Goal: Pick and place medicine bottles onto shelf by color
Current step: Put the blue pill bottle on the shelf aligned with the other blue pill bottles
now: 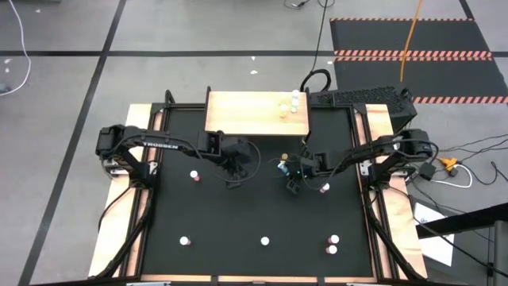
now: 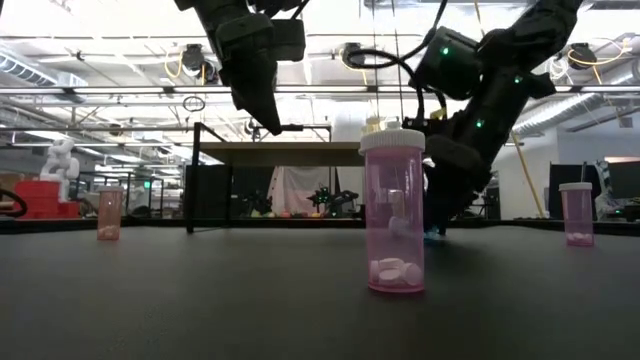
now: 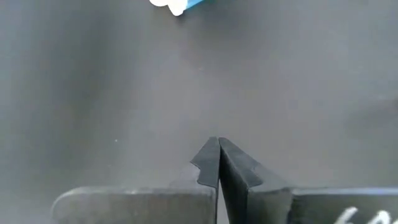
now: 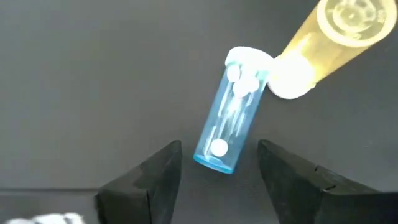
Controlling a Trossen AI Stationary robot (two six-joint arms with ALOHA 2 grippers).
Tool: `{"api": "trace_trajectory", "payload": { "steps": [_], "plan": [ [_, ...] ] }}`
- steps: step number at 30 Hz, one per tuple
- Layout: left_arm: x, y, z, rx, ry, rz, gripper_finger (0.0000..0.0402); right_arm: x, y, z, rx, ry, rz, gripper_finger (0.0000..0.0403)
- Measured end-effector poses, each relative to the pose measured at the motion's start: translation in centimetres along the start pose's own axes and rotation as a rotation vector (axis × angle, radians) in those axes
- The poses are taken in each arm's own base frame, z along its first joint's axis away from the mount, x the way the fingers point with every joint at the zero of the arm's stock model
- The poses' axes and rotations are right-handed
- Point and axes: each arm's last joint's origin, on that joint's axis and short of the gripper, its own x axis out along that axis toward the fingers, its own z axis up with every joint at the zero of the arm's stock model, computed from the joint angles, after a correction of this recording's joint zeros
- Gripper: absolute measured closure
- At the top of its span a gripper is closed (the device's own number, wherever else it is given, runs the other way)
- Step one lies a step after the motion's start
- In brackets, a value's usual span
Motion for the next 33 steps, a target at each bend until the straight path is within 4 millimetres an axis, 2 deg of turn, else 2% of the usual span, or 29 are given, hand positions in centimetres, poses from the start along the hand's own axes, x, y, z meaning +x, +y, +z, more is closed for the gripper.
{"api": "trace_trajectory", "payload": {
  "steps": [12,18,26,33],
  "plan": [
    [0.0,-0.1,0.0,-0.069,0.003,-0.003,0.0365,1.0,0.0,0.2,-0.008,0.015,0.062,0.0292],
    [0.0,-0.1,0.0,-0.1,0.003,-0.002,0.0364,0.6,0.0,0.3,0.001,0.014,0.082,0.0303],
    [0.0,-0.2,-0.1,-0.145,0.013,-0.017,0.0364,-1.9,0.2,1.2,0.019,-0.08,0.132,0.0303],
    [-0.5,-0.3,-0.1,-0.169,-0.002,-0.029,0.0364,-6.5,0.2,2.4,0.035,-0.252,0.217,0.0302]
  ]
}}
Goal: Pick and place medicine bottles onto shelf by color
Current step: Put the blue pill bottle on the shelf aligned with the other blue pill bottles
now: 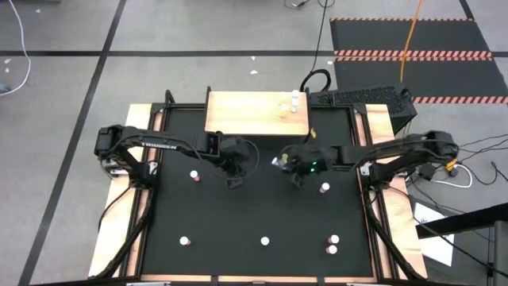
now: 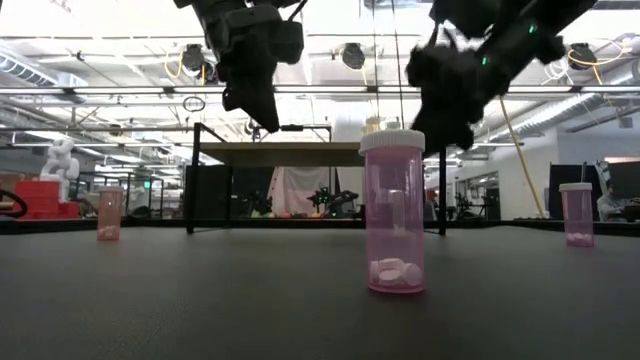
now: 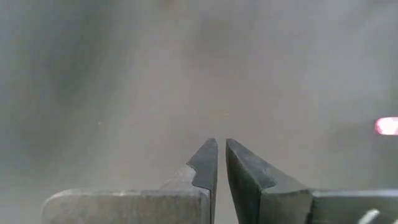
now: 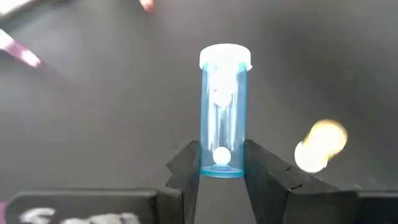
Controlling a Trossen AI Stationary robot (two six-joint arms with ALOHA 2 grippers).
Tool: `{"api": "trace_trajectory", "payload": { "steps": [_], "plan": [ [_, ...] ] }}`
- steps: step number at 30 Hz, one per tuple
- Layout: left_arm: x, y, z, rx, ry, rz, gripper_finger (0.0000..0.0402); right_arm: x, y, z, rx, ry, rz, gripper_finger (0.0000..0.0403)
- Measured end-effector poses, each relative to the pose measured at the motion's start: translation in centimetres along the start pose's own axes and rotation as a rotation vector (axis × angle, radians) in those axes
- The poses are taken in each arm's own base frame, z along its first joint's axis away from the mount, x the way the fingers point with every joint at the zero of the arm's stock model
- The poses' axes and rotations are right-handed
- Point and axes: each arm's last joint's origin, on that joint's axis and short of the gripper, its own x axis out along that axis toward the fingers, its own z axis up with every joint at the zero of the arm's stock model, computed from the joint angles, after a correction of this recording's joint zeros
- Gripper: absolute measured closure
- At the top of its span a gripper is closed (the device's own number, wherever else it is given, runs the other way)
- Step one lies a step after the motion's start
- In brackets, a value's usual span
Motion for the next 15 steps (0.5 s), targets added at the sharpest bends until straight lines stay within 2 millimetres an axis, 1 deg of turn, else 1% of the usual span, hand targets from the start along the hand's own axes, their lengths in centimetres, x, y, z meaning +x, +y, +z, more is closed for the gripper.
{"api": "trace_trajectory", "payload": {
  "steps": [2,5,7,9,10,11,13,15],
  "plan": [
    [-0.4,-0.1,0.4,0.002,-0.051,-0.014,0.0364,-1.5,0.2,0.7,0.003,-0.061,0.028,0.0302],
    [-1.6,-0.4,1.0,0.019,-0.148,-0.039,0.0364,-3.8,0.5,1.7,-0.005,-0.172,0.075,0.0302],
    [-2.6,-0.6,2.2,0.047,-0.294,-0.071,0.0364,-5.2,0.7,2.3,-0.013,-0.252,0.115,0.0302],
    [-3.4,-0.6,2.8,0.079,-0.378,-0.081,0.0364,-6.5,1.0,3.1,-0.02,-0.351,0.161,0.0302],
    [-3.8,-0.7,3.4,0.101,-0.449,-0.091,0.0364,-7.2,1.1,3.5,-0.025,-0.398,0.181,0.0302],
    [-4.2,-0.8,4.1,0.119,-0.529,-0.103,0.0364,-7.7,1.2,3.7,-0.034,-0.427,0.194,0.0302],
    [-4.7,-0.8,5.0,0.133,-0.632,-0.114,0.0364,-8.6,1.5,4.3,-0.056,-0.512,0.249,0.0302],
    [-5.3,-1.1,6.0,0.171,-0.765,-0.148,0.0363,-9.2,1.6,4.6,-0.074,-0.555,0.266,0.0302]
  ]
}}
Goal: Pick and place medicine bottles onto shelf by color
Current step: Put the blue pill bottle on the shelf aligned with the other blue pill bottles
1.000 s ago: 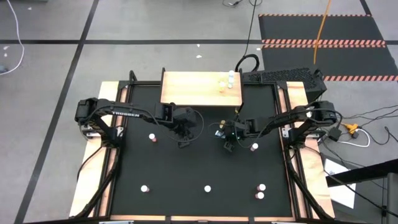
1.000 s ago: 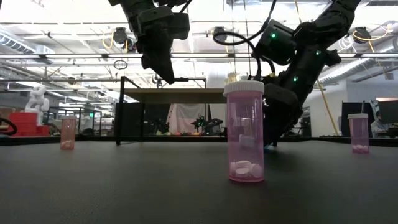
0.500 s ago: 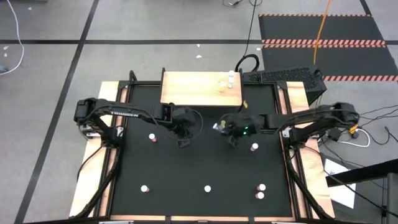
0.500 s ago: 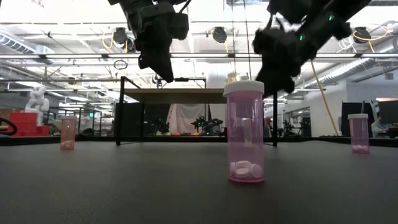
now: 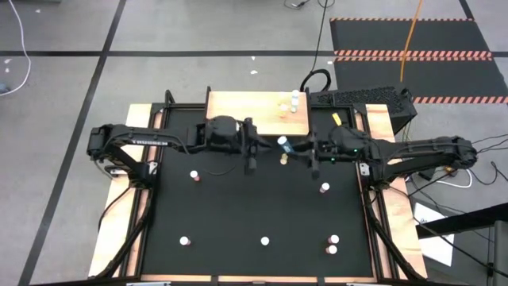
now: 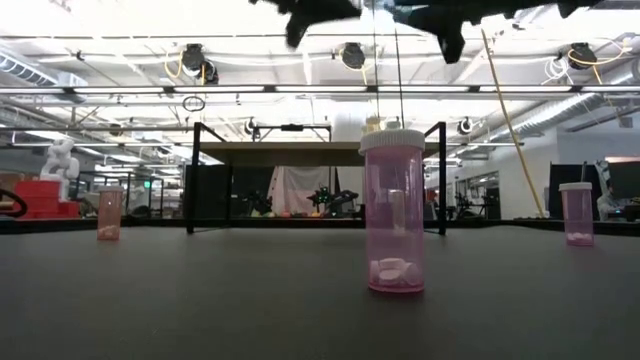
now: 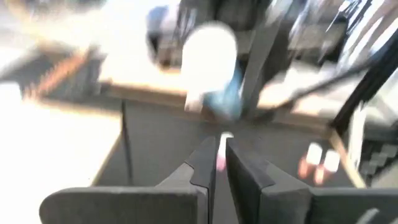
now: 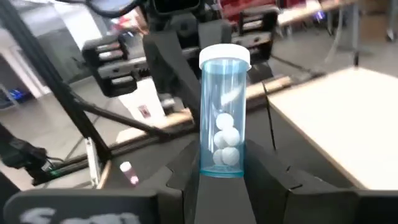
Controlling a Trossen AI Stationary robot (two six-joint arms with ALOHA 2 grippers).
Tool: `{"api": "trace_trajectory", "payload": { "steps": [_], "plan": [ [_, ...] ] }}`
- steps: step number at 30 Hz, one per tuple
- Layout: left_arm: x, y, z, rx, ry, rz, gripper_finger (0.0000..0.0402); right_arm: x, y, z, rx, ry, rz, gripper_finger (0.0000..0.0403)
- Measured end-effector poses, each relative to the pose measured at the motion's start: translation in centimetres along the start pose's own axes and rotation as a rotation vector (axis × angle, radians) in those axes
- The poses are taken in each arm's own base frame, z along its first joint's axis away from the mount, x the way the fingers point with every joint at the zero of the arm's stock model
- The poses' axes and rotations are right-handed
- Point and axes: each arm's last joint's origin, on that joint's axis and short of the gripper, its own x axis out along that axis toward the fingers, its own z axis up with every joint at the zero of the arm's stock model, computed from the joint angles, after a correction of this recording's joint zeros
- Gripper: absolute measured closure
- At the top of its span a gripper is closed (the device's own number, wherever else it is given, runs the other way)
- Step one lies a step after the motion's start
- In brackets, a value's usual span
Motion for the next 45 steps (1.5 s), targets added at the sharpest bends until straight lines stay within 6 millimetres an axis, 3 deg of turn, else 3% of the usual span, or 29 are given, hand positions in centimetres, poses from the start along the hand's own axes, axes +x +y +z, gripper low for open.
{"api": "trace_trajectory", "payload": {
  "steps": [6,14,18,29,38,45],
  "plan": [
    [0.9,-0.1,1.9,0.078,-0.261,-0.137,0.0343,0.0,0.4,1.0,-0.043,-0.102,0.063,0.0302],
    [1.5,0.3,2.1,0.056,-0.316,-0.166,0.022,-0.1,0.5,1.4,-0.071,-0.144,0.073,0.0302],
    [1.5,0.4,2.2,0.044,-0.335,-0.159,0.0187,-0.1,0.6,1.6,-0.091,-0.162,0.075,0.0302],
    [1.1,1.5,2.7,0.019,-0.373,-0.078,0.0178,-1.4,0.7,3.2,-0.154,-0.283,0.124,0.0302],
    [0.9,1.5,3.5,0.056,-0.462,-0.168,0.0178,-0.7,0.5,2.7,-0.175,-0.25,0.09,0.0302],
    [2.9,1.7,2.3,0.027,-0.446,-0.232,0.0179,-0.2,0.3,2.7,-0.176,-0.261,0.099,0.0302]
  ]
}}
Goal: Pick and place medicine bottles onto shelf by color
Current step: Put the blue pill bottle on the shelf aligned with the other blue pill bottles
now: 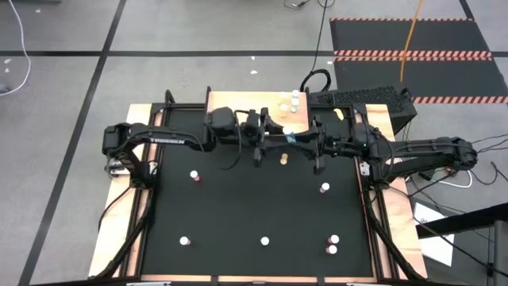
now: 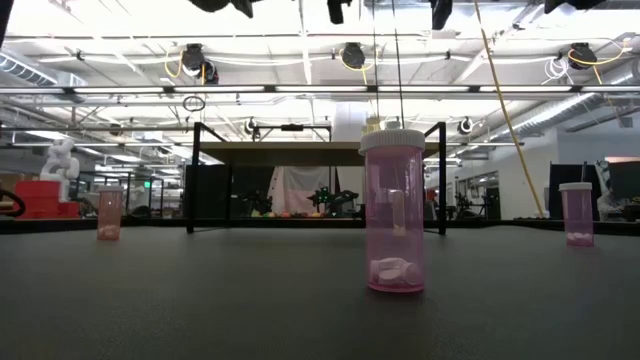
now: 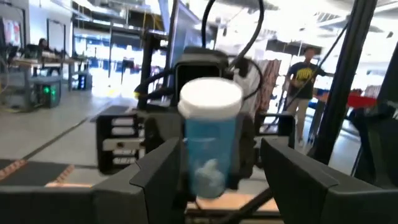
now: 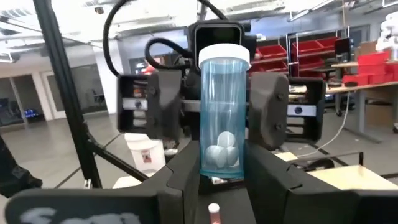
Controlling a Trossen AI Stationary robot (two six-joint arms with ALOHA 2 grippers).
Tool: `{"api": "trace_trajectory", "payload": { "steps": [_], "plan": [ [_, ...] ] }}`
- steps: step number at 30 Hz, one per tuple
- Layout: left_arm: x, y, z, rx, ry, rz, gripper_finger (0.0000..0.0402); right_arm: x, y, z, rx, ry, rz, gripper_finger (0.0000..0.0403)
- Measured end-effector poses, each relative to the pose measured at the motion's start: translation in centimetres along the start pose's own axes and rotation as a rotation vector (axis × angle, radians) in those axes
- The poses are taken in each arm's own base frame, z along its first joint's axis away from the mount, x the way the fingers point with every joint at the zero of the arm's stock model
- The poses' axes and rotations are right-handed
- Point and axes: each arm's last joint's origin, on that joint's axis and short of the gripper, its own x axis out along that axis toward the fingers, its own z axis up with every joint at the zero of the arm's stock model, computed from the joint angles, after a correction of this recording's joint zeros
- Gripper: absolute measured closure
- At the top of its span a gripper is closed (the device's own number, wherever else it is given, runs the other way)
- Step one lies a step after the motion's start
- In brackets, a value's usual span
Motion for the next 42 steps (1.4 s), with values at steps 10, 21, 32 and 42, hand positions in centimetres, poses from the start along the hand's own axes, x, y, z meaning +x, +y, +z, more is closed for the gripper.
{"api": "trace_trajectory", "payload": {
  "steps": [10,21,32,42],
  "plan": [
    [-0.1,0.6,0.3,-0.021,-0.041,0.004,0.0238,0.0,-0.2,0.0,-0.01,-0.001,-0.001,0.0302],
    [-0.2,0.8,0.4,-0.033,-0.042,0.028,0.0262,0.6,-0.6,-0.5,-0.021,0.015,0.003,0.0302],
    [-0.2,0.8,0.3,-0.017,-0.032,0.032,0.0299,0.7,-0.8,-0.5,-0.004,0.006,-0.01,0.0302],
    [-0.6,2.0,0.2,-0.029,0.001,0.059,0.0285,-0.7,-1.3,-1.2,0.115,0.169,-0.069,0.0234]
  ]
}}
